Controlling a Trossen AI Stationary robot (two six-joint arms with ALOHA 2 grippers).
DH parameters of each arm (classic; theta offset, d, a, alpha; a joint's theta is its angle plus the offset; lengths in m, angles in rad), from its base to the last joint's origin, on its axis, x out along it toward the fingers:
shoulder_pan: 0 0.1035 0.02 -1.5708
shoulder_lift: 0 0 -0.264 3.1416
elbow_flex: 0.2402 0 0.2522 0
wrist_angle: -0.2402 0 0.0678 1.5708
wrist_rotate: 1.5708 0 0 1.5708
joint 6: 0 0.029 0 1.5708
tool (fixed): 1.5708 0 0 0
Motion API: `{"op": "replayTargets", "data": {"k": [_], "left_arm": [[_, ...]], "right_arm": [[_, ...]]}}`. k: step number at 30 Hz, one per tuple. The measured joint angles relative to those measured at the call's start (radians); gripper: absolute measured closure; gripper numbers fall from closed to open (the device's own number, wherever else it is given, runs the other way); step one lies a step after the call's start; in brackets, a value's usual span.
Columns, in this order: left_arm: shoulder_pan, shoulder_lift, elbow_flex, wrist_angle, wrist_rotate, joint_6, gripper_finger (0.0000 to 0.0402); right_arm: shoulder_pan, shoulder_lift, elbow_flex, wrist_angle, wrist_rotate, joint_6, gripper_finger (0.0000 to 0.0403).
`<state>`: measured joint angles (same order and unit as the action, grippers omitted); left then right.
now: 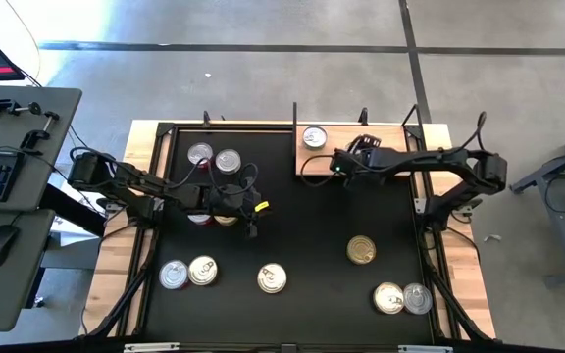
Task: Stack canned seafood by type on shelf
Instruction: Put the blue-pink tuna can on the shelf
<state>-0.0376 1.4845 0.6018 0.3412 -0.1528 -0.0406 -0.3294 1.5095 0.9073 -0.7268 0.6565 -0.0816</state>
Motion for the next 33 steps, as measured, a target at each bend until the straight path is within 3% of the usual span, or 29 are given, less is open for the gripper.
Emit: {"op": "replayTargets", "data": {"k": [5,10,21,28,33], "left_arm": [[0.000,0.000,0.000,-0.002,0.000,0.000,0.0348],[0.000,0.000,0.000,-0.002,0.000,0.000,0.0348],[-0.003,0.000,0.001,-0.007,0.000,0.000,0.0348],[-0.003,0.000,0.001,-0.007,0.000,0.000,0.0348],[-0.003,0.000,0.001,-0.007,0.000,0.000,0.0348]], "right_arm": [[-0.005,-0.046,0.073,-0.116,-0.144,0.010,0.0097],[-0.060,-0.081,0.134,-0.145,-0.287,0.003,0.0147],[-0.303,-0.012,0.138,-0.017,-0.436,0.043,0.0386],[-0.348,0.078,0.144,0.128,-0.455,0.023,0.0377],[-0.352,0.097,0.141,0.228,-0.436,0.013,0.0393]]}}
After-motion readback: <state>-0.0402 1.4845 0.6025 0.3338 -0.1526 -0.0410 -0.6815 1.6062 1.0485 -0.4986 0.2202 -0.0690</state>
